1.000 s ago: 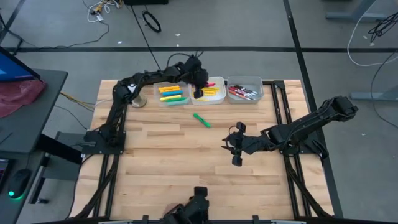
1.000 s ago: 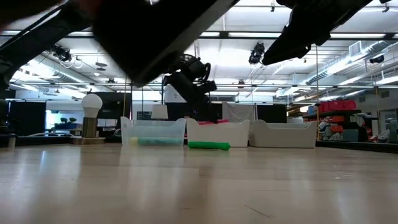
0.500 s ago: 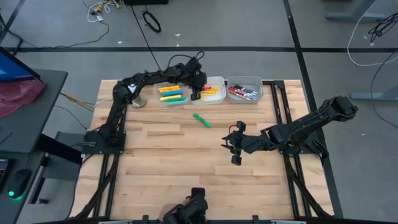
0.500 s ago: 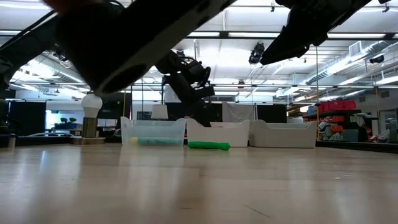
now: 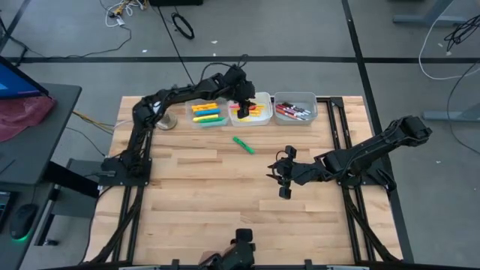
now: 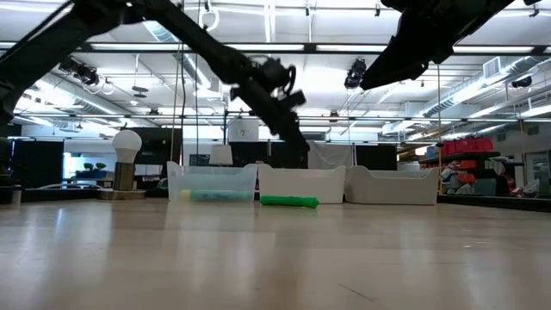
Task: Pick & Place Markers
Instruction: Put the green highlighter pen into the transparent bin
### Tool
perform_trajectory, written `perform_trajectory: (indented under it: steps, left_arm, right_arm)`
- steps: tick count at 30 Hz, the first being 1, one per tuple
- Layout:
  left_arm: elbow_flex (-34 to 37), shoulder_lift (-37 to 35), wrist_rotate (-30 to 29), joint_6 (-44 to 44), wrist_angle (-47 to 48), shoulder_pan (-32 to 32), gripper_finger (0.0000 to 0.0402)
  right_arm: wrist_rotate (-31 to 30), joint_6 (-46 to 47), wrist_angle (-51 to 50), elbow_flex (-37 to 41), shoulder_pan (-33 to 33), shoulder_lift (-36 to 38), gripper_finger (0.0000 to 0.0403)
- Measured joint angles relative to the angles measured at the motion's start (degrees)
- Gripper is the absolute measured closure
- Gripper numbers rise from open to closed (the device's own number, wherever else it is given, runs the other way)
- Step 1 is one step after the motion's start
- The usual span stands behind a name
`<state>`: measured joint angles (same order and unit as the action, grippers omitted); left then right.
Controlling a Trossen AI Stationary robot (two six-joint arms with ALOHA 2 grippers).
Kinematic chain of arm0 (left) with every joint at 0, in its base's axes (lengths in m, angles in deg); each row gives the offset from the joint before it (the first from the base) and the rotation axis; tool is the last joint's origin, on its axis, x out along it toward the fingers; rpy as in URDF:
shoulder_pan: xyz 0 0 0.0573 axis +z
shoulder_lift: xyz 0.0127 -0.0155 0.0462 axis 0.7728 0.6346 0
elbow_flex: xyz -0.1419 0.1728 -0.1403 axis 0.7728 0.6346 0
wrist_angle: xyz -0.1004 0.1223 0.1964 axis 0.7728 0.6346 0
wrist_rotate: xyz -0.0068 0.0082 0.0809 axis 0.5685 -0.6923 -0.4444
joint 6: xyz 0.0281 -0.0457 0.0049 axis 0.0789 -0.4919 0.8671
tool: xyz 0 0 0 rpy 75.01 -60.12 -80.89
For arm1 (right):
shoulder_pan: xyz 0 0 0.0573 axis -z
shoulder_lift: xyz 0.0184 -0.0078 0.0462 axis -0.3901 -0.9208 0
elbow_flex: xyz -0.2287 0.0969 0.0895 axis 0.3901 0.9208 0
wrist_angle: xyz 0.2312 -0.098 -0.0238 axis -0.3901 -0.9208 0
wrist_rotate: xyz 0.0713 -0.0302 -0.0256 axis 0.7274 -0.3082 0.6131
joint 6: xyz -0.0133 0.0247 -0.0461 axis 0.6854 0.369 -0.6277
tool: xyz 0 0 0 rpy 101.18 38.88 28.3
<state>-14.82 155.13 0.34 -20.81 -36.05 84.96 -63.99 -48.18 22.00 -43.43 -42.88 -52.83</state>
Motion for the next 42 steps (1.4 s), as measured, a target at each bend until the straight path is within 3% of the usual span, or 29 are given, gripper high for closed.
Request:
perform_trajectory:
  steps: [5,9,18,25,31,37,42]
  left_arm:
    - [-0.33,-6.89,-2.25,-0.84,10.18,-0.27,0.0267]
    - [2.00,-11.70,-1.87,-0.84,17.64,0.51,0.0298]
    - [10.77,-9.31,-5.65,-2.81,10.43,0.09,0.0392]
    - [10.73,-3.02,-15.24,-2.69,4.56,-2.52,0.0398]
    - [10.75,-2.60,-13.04,-3.87,3.75,-2.54,0.0395]
    - [11.98,-10.67,-7.21,-7.41,3.16,-5.38,0.0398]
    - [19.87,-21.35,-6.79,-9.48,-2.10,-11.22,0.0399]
  right_arm:
    - [-0.71,0.67,0.24,0.01,0.00,-0.08,0.0266]
    - [-1.69,1.53,6.23,3.31,0.00,-0.37,0.0266]
    - [-0.81,0.96,27.09,13.09,0.61,-0.42,0.0266]
    - [1.79,-3.21,31.32,13.07,3.21,-0.42,0.0266]
    - [2.18,-2.33,30.58,13.07,4.16,-0.42,0.0266]
    - [2.11,-1.92,31.53,13.07,5.72,-2.82,0.0266]
    - [1.42,0.94,36.26,13.05,8.98,-9.59,0.0262]
